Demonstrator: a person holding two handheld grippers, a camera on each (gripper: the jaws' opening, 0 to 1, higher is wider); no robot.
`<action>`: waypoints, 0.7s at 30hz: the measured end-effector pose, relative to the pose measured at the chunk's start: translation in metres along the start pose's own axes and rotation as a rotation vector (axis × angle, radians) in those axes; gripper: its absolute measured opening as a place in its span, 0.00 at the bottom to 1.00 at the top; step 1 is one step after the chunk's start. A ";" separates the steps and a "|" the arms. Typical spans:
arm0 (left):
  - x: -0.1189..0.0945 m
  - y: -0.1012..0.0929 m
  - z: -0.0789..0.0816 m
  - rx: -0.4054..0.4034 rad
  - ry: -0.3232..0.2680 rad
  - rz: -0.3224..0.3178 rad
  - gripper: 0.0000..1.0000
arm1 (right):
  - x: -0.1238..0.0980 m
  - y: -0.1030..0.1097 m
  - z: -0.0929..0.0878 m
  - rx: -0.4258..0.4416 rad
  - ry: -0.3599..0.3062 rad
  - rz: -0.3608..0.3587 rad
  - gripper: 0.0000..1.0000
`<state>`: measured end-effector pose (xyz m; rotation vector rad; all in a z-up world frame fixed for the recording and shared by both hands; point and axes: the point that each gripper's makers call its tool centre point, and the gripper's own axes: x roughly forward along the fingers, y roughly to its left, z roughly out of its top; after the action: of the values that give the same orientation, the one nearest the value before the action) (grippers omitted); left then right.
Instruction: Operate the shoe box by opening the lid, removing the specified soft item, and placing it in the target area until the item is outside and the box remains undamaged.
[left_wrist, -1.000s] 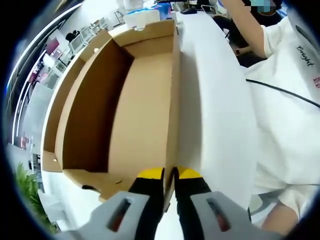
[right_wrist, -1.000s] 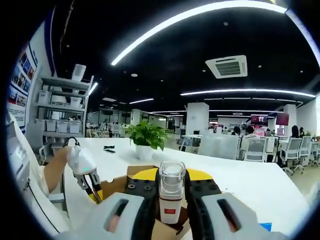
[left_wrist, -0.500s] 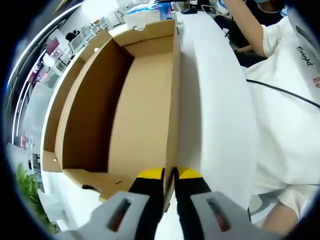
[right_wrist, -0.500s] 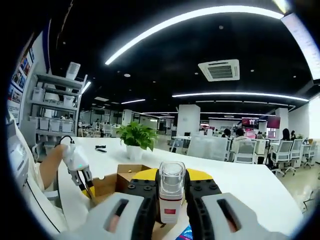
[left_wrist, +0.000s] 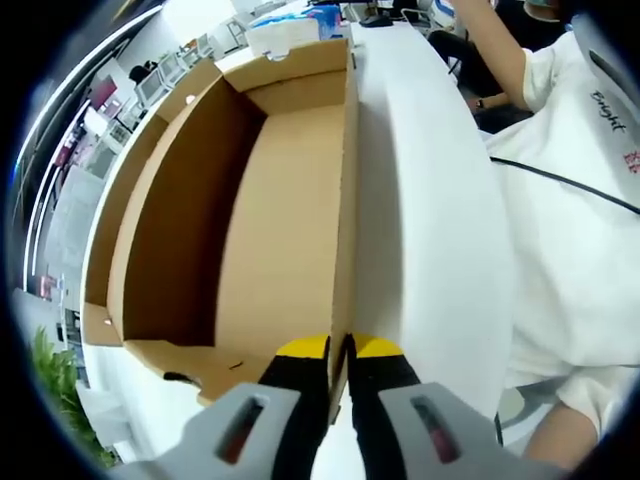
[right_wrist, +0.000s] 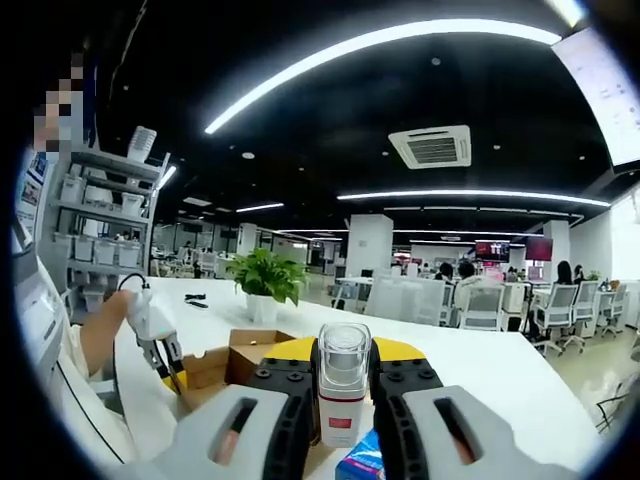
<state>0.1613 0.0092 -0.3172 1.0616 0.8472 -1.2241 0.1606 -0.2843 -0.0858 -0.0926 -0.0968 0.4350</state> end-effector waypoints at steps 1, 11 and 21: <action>0.000 0.000 0.000 -0.004 -0.001 0.000 0.06 | -0.003 -0.001 -0.001 -0.005 0.001 -0.001 0.18; 0.000 0.000 0.000 -0.014 0.004 0.004 0.06 | -0.031 -0.018 0.002 -0.007 -0.012 -0.042 0.18; 0.000 0.000 0.000 -0.019 0.007 0.005 0.06 | -0.057 -0.041 0.001 -0.042 -0.003 -0.119 0.18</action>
<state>0.1613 0.0086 -0.3175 1.0527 0.8592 -1.2072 0.1257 -0.3451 -0.0848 -0.1273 -0.1139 0.3143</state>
